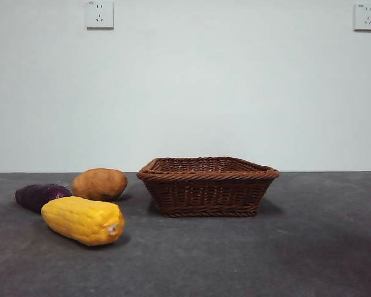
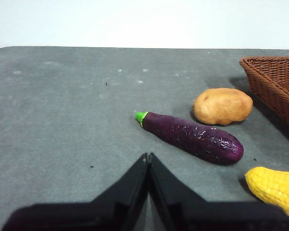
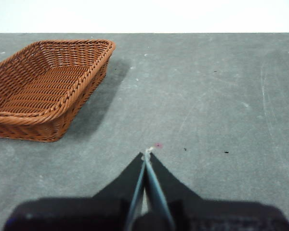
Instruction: Help me put the vegetables on the table into the basket
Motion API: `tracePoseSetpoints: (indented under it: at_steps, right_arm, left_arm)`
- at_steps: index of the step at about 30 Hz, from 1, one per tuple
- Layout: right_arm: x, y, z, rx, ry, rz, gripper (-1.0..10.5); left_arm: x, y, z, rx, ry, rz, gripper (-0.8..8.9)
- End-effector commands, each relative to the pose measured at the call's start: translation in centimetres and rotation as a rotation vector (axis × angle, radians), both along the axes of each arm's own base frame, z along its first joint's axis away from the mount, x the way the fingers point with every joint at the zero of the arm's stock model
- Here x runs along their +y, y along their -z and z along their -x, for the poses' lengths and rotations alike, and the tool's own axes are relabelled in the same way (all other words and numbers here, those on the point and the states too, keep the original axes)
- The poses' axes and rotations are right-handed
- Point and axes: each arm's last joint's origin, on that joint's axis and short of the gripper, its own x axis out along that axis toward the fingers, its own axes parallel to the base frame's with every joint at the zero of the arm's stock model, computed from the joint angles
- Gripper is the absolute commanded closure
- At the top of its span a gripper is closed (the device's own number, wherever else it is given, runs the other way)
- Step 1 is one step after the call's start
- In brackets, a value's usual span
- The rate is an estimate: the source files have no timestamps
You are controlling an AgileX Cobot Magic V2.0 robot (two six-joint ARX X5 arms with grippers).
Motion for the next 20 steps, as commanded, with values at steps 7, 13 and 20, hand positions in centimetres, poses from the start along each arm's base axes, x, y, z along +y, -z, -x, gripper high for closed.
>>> tracePoseSetpoints:
  at_steps: [7,13,20]
  right_arm:
    - [0.1,0.2,0.0,0.021,-0.005,-0.099,9.5]
    - [0.1,-1.2,-0.1,-0.068,0.008,-0.21,9.6]
    - [0.1,-5.2,0.6,-0.138,0.001,-0.249,9.6]
  left_arm:
    - [0.0,0.3,-0.1,0.005,-0.003,0.038,8.17]
    - [-0.1,-0.2,0.0,0.0,0.018,0.145,8.2]
    - [-0.4,-2.1,0.3,-0.021,0.098,0.281,8.2]
